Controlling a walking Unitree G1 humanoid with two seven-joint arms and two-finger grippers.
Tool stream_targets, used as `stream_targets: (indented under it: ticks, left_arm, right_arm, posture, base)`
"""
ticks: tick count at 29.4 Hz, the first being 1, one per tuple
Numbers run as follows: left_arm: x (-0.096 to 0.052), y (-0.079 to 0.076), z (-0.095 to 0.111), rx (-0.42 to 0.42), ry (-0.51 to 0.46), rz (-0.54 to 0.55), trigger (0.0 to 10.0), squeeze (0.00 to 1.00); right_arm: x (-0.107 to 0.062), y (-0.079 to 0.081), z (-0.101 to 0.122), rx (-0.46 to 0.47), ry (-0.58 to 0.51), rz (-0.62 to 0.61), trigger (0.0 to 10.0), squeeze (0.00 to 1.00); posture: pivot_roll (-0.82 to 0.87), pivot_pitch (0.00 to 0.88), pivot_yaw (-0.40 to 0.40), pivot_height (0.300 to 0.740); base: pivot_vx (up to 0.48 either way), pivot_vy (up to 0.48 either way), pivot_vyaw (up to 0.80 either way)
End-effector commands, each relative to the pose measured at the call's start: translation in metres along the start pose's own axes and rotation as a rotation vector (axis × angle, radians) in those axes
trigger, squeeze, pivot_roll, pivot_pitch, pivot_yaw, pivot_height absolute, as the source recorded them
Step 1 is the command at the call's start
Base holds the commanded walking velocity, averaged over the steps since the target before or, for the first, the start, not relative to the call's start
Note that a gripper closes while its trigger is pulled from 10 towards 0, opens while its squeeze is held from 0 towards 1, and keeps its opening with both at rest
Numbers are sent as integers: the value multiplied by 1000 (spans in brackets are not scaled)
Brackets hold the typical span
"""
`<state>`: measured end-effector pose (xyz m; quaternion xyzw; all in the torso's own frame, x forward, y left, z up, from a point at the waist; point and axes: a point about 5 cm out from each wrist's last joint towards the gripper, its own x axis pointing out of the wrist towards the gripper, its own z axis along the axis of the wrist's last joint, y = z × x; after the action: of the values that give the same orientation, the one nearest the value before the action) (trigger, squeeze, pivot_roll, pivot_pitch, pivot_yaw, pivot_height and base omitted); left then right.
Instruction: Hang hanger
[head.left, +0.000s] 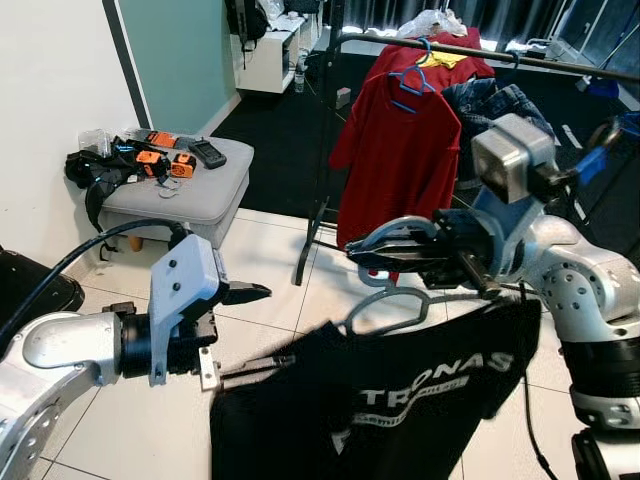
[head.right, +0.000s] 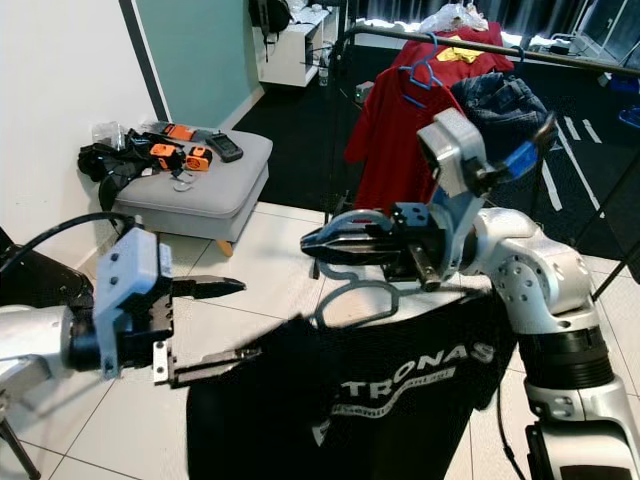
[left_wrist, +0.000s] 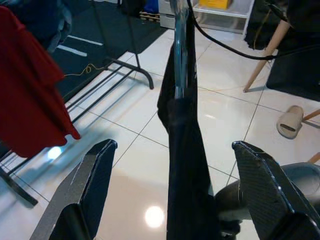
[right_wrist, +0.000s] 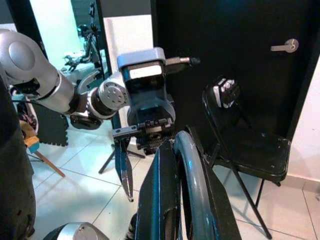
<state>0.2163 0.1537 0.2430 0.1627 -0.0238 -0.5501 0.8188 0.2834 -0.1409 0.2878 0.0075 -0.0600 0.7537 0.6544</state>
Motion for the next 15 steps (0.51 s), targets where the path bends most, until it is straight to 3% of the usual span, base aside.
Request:
stream_targets:
  ticks: [1,6,14,15]
  left_arm:
    - [0,0,-2,-14,-1,17,10000,0]
    - [0,6,-1,-12,-10,78,10000,0]
    - [12,-6,-2,-43,-15,11,10000,0]
    - [20,-11,-6,-52,2,-12,10000,0]
  right_arm:
    - [1,3,2,-29,17,8,0,0]
    - [0,2,-3,-29,57,-5,0,0]
    - [0,0,-1,-41,40,-17,0,0]
    - [1,0,1,-48,31,-19,0,0]
  posture:
    - [-43,63,-45,740]
    - [-42,66,-46,740]
    - [-41,66,-44,740]
    - [-41,67,-44,740]
  base:
    - [0,0,0]
    - [0,0,0]
    - [0,0,0]
    - [0,0,0]
